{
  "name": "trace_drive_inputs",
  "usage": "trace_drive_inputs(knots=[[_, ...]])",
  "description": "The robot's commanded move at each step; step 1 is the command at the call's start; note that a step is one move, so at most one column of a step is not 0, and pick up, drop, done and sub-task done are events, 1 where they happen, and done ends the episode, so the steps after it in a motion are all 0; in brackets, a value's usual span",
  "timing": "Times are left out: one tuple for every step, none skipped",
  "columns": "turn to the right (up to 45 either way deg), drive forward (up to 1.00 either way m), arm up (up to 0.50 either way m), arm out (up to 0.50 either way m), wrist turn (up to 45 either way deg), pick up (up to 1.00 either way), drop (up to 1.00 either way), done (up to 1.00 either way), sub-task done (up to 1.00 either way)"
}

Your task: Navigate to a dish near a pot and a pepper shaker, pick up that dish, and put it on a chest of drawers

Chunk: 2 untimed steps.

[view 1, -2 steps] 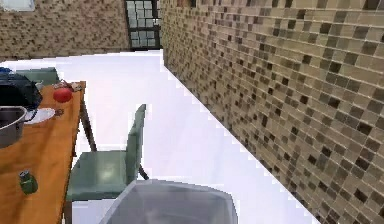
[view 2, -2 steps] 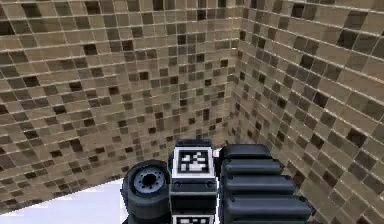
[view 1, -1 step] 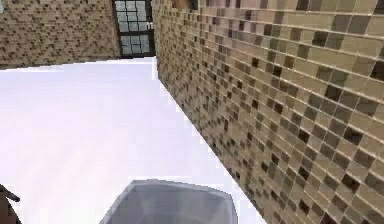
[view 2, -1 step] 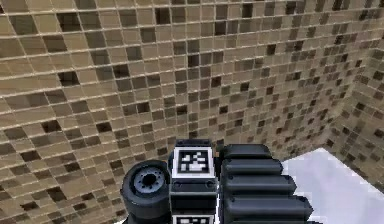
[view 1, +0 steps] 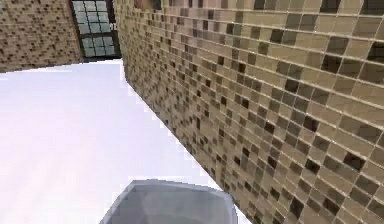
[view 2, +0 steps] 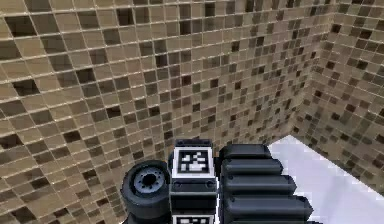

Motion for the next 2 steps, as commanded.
trace_drive_inputs(knots=[[0.0,0.1,0.0,0.0,0.0,0.0,0.0,0.0,0.0],[-27.0,0.0,0.0,0.0,0.0,0.0,0.0,0.0,0.0]])
